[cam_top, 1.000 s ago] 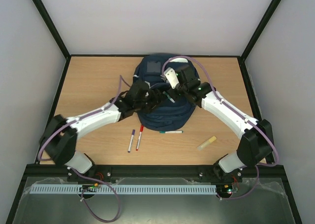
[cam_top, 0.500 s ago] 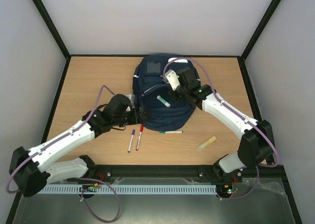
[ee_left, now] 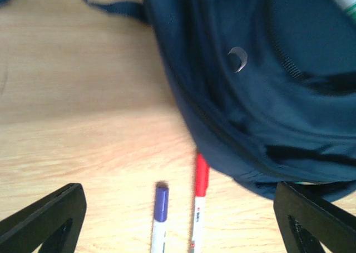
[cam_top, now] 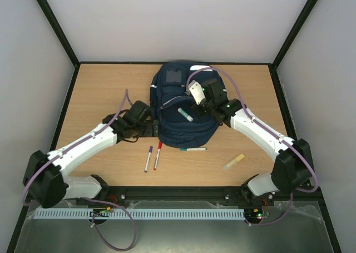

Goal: Pack the student bag
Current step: Pick up the stationery from the center of the board.

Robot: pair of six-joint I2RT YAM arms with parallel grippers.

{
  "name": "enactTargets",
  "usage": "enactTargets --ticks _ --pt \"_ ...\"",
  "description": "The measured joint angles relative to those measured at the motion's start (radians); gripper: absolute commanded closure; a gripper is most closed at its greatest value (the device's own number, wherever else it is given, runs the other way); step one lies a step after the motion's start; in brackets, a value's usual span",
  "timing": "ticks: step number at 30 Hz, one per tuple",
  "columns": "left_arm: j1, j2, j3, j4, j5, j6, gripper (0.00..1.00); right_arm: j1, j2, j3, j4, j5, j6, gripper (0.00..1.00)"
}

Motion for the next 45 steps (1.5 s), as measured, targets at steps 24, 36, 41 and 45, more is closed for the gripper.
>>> enactTargets --ticks 24,36,41,45 --pt "-0.038 0.109 -0.134 -0.128 0.182 0.091 0.46 -0.001 -0.046 -0.108 0.084 -0.032 0.008 0.99" --pt "-0.045 0.171 -0.169 -0.111 0.215 0.095 0.55 -0.001 -0.054 -0.119 0.097 -0.031 0.007 0.99" --pt "-0.072 0.216 -0.167 -0.109 0.201 0.090 0.56 -0.002 -0.067 -0.129 0.099 -0.033 0.007 0.99" --pt "-0.105 0.252 -0.157 -0.113 0.172 0.079 0.56 -0.002 -0.070 -0.130 0.099 -0.033 0.007 0.99"
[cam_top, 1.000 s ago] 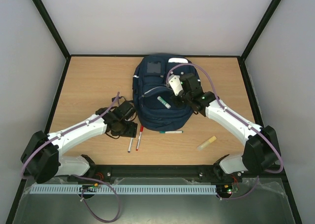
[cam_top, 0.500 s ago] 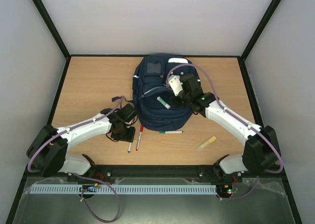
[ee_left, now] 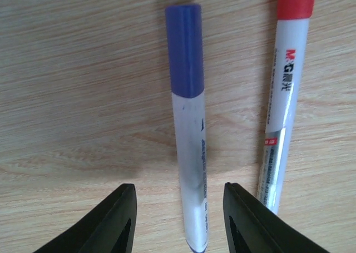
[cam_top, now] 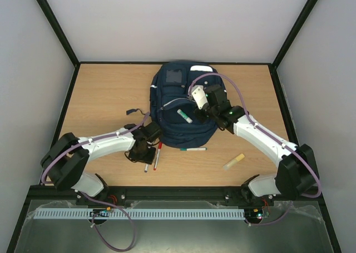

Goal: Pack the student bag
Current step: Pick up the stationery from the center of the board.

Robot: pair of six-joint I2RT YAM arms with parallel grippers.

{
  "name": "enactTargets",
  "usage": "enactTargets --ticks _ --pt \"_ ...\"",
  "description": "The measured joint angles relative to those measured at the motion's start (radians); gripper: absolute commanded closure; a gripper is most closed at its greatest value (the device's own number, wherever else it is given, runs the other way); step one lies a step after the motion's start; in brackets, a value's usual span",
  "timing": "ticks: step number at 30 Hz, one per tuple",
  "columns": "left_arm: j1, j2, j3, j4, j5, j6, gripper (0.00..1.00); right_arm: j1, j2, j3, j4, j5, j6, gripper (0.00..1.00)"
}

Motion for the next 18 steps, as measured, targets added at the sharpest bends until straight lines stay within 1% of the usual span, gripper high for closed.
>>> enactTargets --ticks 5,13,16,18 --pt "-0.017 0.041 0.027 0.002 -0.025 -0.010 0.57 -0.002 -0.007 -0.004 0.001 -0.001 0.000 0.99" --pt "-0.021 0.109 0.046 0.002 -0.050 -0.013 0.66 -0.003 -0.010 -0.005 0.001 -0.001 0.000 0.99" --pt "-0.021 0.113 0.050 0.000 -0.060 -0.013 0.71 -0.003 -0.012 -0.005 0.001 -0.001 0.000 0.99" --pt "-0.020 0.113 0.050 -0.001 -0.069 -0.012 0.76 -0.004 -0.016 -0.006 0.001 -0.002 0.000 0.99"
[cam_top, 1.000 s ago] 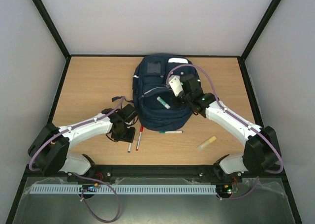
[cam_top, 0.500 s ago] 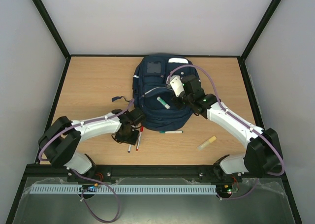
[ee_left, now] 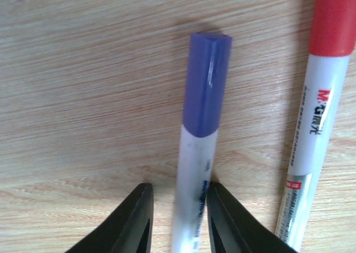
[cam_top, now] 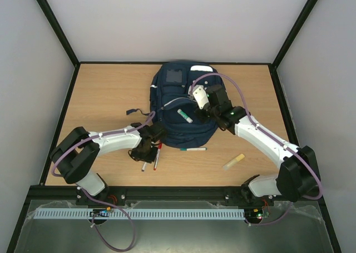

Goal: Pack the student bag
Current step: Pick up the stationery from the center of the board.

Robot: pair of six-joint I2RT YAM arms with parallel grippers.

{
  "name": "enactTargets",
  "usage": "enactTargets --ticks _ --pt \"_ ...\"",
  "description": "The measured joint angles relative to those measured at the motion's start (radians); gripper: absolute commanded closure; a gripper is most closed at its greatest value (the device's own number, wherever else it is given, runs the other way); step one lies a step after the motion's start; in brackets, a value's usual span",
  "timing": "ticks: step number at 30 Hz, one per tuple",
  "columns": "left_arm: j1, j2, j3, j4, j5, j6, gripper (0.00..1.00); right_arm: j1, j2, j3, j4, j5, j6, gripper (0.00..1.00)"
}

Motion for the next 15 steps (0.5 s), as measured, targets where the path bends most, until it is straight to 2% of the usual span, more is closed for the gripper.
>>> enactTargets --ticks 10,15 --pt "0.000 -0.001 0.000 -0.006 -0.002 0.011 0.97 -0.006 -0.008 -0.001 0.000 -0.005 -0.001 0.99" --pt "0.007 -0.008 0.008 -0.039 -0.007 0.010 0.98 -0.008 -0.014 -0.005 0.000 -0.010 -0.003 0.99"
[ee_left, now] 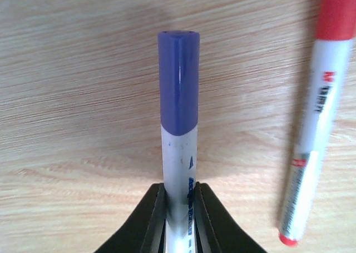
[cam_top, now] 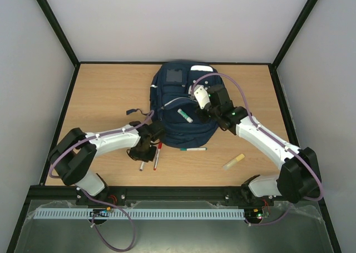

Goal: Pack the student bag
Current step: Pick up the stationery from the center of the board, then place the stationery in the student bag.

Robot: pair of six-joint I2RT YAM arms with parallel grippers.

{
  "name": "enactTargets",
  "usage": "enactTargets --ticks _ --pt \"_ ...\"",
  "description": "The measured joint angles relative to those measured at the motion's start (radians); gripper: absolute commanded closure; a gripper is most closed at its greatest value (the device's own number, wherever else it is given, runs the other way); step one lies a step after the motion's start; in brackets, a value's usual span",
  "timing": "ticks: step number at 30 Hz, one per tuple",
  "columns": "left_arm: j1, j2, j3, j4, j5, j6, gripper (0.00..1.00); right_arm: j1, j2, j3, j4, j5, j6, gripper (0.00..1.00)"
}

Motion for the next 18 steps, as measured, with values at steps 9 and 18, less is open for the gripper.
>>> enactTargets --ticks 9,18 --pt "0.040 -0.134 0.171 0.010 0.140 -0.030 0.98 -0.004 -0.003 -0.001 0.000 -0.011 -0.003 0.99" --pt "0.052 -0.110 0.187 0.373 0.361 -0.239 0.98 -0.005 0.018 0.043 -0.046 -0.040 0.025 0.99"
